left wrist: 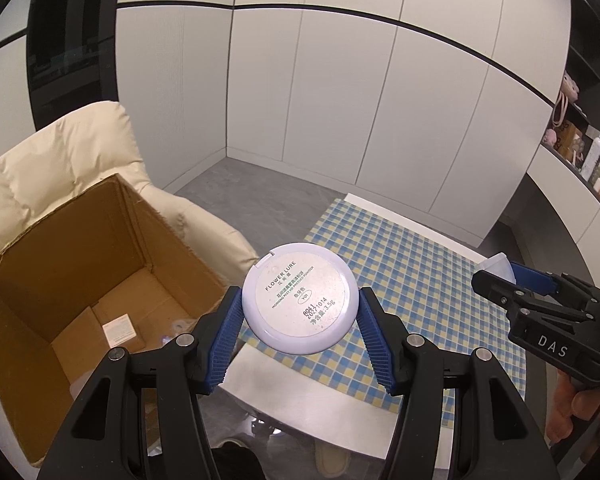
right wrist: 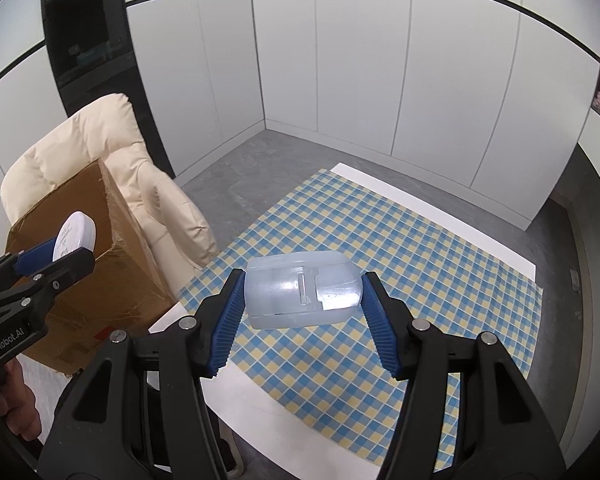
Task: Organize objects
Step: 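Carry the white compact and clear case toward the cardboard box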
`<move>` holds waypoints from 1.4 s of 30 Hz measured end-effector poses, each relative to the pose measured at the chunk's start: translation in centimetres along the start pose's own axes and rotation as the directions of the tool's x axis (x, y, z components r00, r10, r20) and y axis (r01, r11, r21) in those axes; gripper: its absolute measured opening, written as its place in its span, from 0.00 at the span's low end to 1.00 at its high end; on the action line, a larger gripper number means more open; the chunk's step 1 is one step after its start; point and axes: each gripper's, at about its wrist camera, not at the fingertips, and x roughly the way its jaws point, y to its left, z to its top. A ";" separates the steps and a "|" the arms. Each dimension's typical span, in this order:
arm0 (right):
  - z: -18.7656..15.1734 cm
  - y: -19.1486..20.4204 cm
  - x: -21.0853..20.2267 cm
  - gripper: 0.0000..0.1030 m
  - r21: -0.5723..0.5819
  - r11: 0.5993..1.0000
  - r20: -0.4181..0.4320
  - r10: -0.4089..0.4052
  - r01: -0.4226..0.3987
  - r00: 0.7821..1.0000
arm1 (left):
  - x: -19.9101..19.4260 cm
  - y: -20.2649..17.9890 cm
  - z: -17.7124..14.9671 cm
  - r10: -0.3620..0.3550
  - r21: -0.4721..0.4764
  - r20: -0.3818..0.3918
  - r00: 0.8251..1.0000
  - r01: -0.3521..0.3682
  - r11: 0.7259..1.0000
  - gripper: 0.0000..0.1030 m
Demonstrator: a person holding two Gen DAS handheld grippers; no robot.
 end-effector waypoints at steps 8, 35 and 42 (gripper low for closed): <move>0.4 2.0 0.4 0.59 -0.029 0.999 -0.001 0.027 -0.027 1.000 | -0.8 1.9 -0.3 0.027 -0.022 0.007 1.000 -0.027 0.999 0.56; 1.4 8.8 1.3 0.59 -0.112 0.988 -0.006 0.111 -0.110 0.994 | -3.3 7.3 -1.4 0.115 -0.100 0.017 0.993 -0.113 0.989 0.56; 1.7 10.6 1.6 0.59 -0.130 0.983 -0.006 0.129 -0.129 0.992 | -4.1 8.6 -1.8 0.140 -0.121 0.016 0.990 -0.137 0.983 0.56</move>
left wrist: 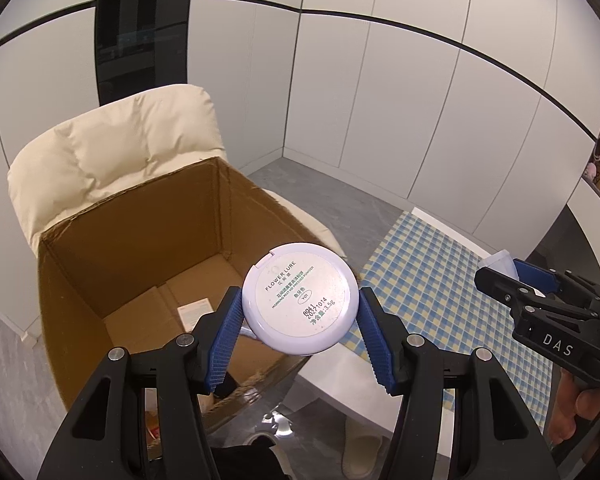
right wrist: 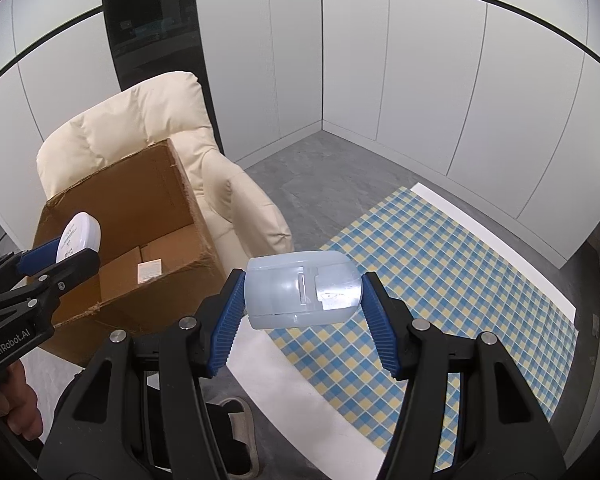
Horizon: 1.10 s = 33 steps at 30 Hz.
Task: Organize objects
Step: 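Carry the white compact and clear case toward the cardboard box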
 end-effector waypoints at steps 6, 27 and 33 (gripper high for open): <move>0.4 1.2 0.3 0.59 -0.014 1.000 0.000 0.016 -0.016 1.000 | -0.5 1.2 -0.3 0.016 -0.024 -0.003 1.000 -0.016 1.000 0.56; 1.3 6.3 1.7 0.59 -0.080 0.994 -0.012 0.078 -0.079 0.997 | -1.3 5.2 -0.6 0.100 -0.060 -0.008 0.995 -0.100 0.993 0.56; 1.3 7.8 1.9 0.59 -0.102 0.990 -0.015 0.095 -0.096 0.995 | -1.2 6.7 -0.9 0.125 -0.072 -0.021 0.992 -0.126 0.989 0.56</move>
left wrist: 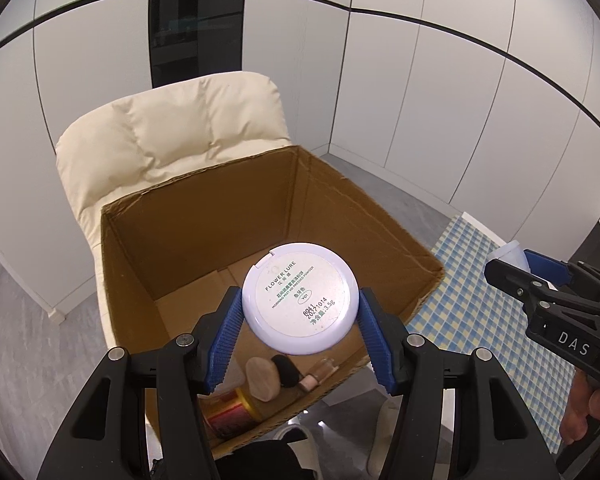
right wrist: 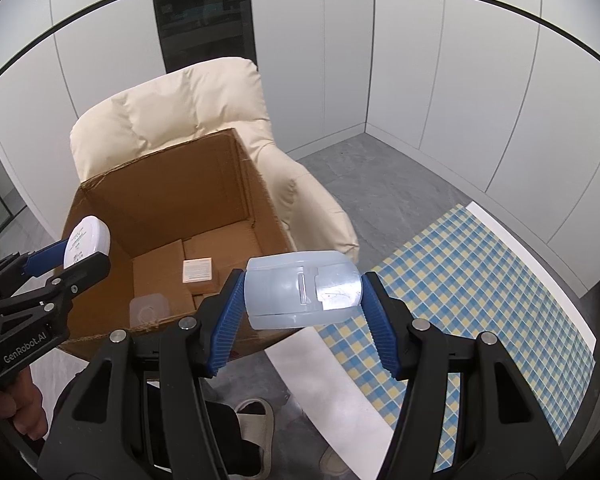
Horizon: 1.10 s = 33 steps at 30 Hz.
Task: Organize objects
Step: 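Carry the white compact and clear case toward the cardboard box, then open the left gripper to drop the white compact into the box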
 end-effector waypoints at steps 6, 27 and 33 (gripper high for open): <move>0.2 1.2 0.4 0.59 -0.012 1.000 0.000 0.013 -0.013 1.000 | 0.4 1.1 -0.2 0.022 -0.011 -0.011 1.000 -0.022 1.000 0.56; 0.7 5.1 1.3 0.59 -0.071 0.996 -0.018 0.045 -0.047 0.999 | -0.8 4.5 -0.3 0.160 -0.048 0.030 0.987 -0.159 0.986 0.99; 1.0 6.6 1.8 0.59 -0.088 0.994 -0.023 0.058 -0.060 0.998 | -1.5 5.4 -0.5 0.156 -0.053 0.047 0.987 -0.154 0.987 0.99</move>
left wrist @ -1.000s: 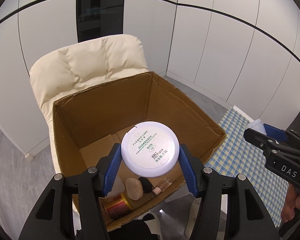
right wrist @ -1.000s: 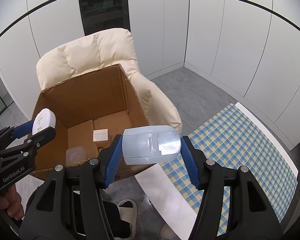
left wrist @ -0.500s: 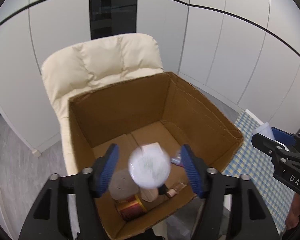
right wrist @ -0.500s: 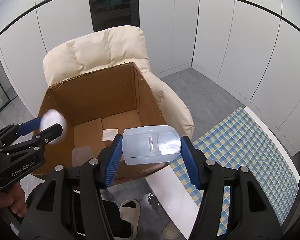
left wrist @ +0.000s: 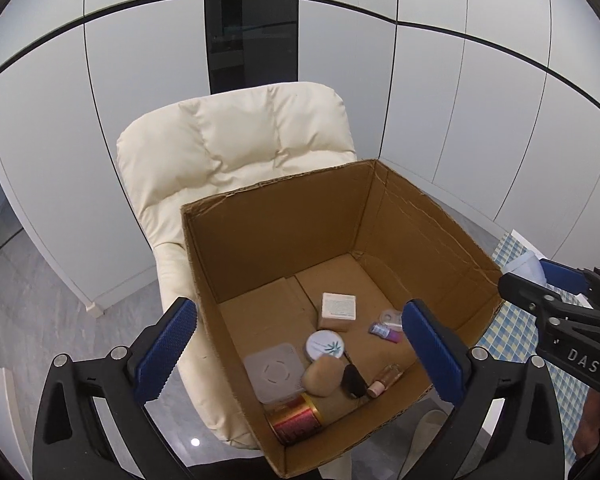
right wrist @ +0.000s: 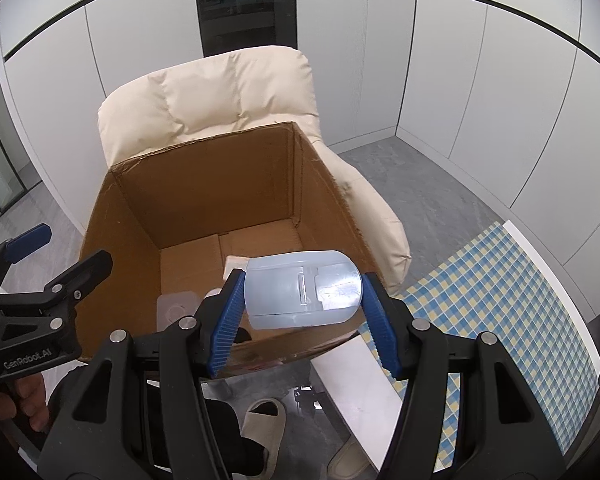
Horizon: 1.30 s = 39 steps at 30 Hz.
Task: Organize objects
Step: 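Open the left gripper to drop the white compact into the box, then lower the clear case into the box and open the right gripper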
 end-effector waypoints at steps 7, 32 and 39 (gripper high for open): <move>0.4 1.3 0.6 0.59 -0.012 1.000 -0.006 0.011 -0.011 1.000 | -0.3 1.3 -0.1 0.001 -0.014 0.000 1.000 -0.001 1.000 0.99; 1.5 7.1 2.2 0.59 -0.082 0.994 -0.018 0.064 -0.066 0.998 | -2.0 6.4 -1.2 0.034 -0.071 0.020 0.999 -0.033 0.997 0.99; 1.7 8.9 2.5 0.59 -0.101 0.992 -0.024 0.078 -0.080 0.997 | -2.4 8.0 -1.6 0.046 -0.094 0.018 0.999 -0.044 0.995 0.99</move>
